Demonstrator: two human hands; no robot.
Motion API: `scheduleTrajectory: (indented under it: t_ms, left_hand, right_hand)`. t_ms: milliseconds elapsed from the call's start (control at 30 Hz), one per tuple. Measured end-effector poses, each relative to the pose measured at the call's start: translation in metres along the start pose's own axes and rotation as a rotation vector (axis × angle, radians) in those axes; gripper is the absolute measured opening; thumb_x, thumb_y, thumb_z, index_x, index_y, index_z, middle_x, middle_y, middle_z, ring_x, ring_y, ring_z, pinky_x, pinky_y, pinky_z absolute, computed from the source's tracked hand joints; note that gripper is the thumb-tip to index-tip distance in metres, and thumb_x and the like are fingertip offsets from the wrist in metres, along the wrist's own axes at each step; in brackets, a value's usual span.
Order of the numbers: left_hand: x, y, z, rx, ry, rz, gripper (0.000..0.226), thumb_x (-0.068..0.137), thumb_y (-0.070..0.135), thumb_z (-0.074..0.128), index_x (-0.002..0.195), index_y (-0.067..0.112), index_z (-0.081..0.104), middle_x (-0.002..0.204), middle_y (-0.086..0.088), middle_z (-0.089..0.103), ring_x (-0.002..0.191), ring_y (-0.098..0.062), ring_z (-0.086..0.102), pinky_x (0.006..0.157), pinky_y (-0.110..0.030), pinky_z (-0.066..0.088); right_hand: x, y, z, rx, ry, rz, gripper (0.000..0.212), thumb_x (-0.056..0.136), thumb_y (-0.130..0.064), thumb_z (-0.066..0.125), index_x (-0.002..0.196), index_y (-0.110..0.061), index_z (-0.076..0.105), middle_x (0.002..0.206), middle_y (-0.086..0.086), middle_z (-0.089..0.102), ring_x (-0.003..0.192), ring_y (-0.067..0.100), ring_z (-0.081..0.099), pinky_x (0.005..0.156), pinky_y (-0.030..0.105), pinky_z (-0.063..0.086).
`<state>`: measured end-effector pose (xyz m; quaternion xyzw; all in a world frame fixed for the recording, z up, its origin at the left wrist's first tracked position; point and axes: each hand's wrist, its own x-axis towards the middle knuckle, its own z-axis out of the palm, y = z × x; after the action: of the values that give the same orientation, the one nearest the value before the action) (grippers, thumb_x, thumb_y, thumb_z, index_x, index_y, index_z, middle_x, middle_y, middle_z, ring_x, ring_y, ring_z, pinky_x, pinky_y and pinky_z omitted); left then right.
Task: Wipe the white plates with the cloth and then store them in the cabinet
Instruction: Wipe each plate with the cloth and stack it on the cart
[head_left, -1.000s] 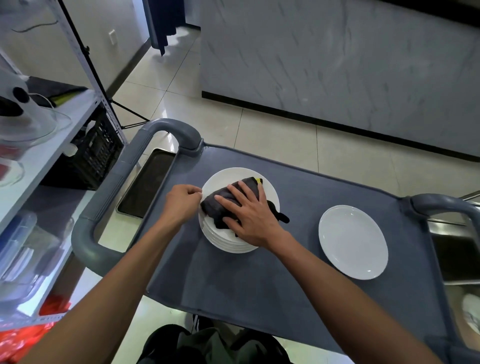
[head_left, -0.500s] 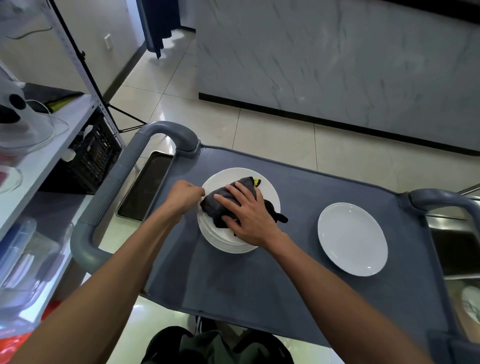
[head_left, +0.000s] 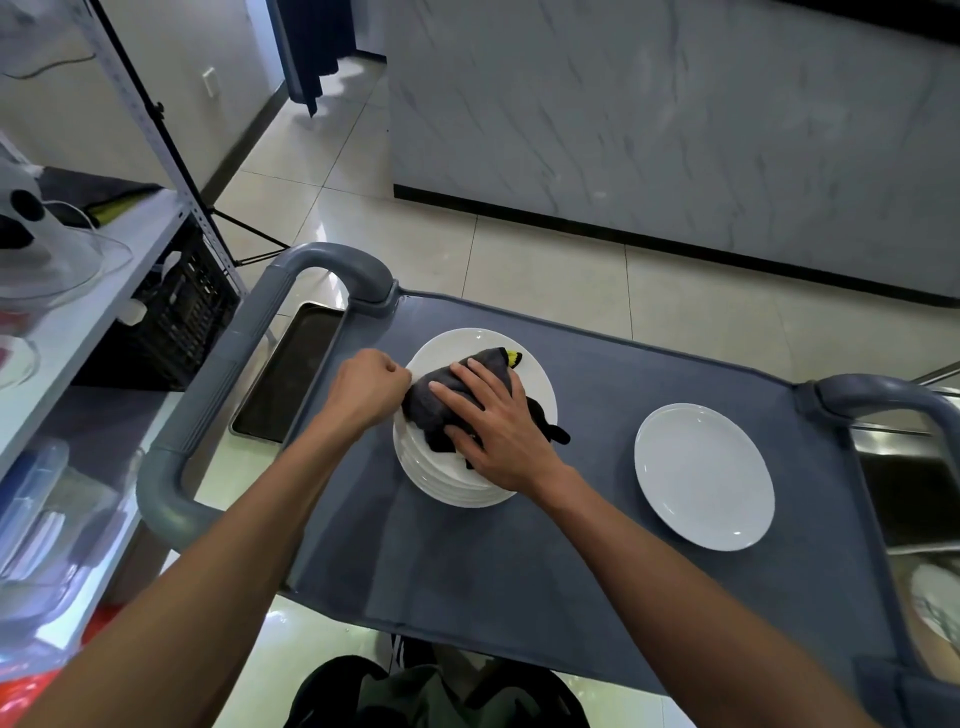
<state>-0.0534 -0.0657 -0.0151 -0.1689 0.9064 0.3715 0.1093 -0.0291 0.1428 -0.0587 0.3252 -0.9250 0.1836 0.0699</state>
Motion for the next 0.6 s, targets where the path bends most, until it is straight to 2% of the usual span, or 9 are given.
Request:
scheduleTrajectory:
  t_ms: [100,267,333,400,467,600]
  left_hand:
    - [-0.0020,0.0003,0.0026,-0.073,-0.064,-0.024,0.027,0.085,0.013,0.052,0.067,-0.004,0.063,0.058,-0.017,0.060,0.056,-0.026,0.055,0.053,-0.033,0.047]
    - [-0.0016,-0.0030,0.0040,-0.330,-0.132,-0.116,0.025,0.094,0.017,0.054,0.086,-0.002,0.068,0.062,-0.012,0.051,0.049,-0.022,0.044,0.048,-0.026,0.031]
    - [-0.0030,-0.0028,0.0038,-0.385,-0.191,-0.134,0.023,0.097,0.021,0.053,0.085,0.008,0.067,0.059,-0.009,0.047,0.042,-0.018,0.040,0.046,-0.023,0.027]
    - [-0.0049,-0.0024,0.0043,-0.408,-0.243,-0.129,0.022,0.098,0.020,0.052,0.082,0.011,0.064,0.061,-0.010,0.043,0.044,-0.017,0.036,0.046,-0.023,0.024]
    - [-0.0046,-0.0035,0.0055,-0.368,-0.244,-0.107,0.026,0.098,0.019,0.053,0.080,0.007,0.067,0.062,-0.011,0.045,0.049,-0.019,0.037,0.046,-0.023,0.025]
    - [-0.0017,-0.0043,0.0034,-0.286,-0.217,-0.080,0.027,0.098,0.019,0.055,0.087,0.001,0.071,0.068,-0.011,0.057,0.061,-0.022,0.049,0.050,-0.025,0.039]
  right_hand:
    - [0.0007,-0.0021,-0.0007,0.014,0.007,0.004,0.051,0.098,-0.033,0.055,0.148,-0.028,0.045,0.157,0.007,0.038,0.149,0.025,0.027,0.118,0.059,0.013]
    - [-0.0011,-0.0007,0.0002,0.030,0.004,-0.020,0.051,0.098,-0.033,0.054,0.148,-0.026,0.046,0.156,0.007,0.038,0.148,0.025,0.028,0.117,0.061,0.015]
    - [-0.0030,-0.0003,0.0023,0.036,0.013,-0.030,0.052,0.097,-0.033,0.055,0.148,-0.026,0.046,0.155,0.006,0.040,0.147,0.024,0.029,0.116,0.062,0.018]
    - [-0.0038,-0.0010,0.0042,0.034,0.027,-0.031,0.053,0.096,-0.034,0.055,0.148,-0.027,0.045,0.154,0.005,0.041,0.147,0.023,0.030,0.115,0.062,0.019]
    - [-0.0038,-0.0010,0.0059,-0.005,0.045,-0.041,0.053,0.096,-0.036,0.054,0.147,-0.027,0.045,0.153,0.005,0.043,0.147,0.023,0.031,0.116,0.064,0.017]
    - [-0.0050,-0.0021,0.0067,-0.092,0.042,-0.069,0.052,0.096,-0.040,0.052,0.147,-0.028,0.046,0.152,0.006,0.044,0.148,0.026,0.029,0.117,0.063,0.015]
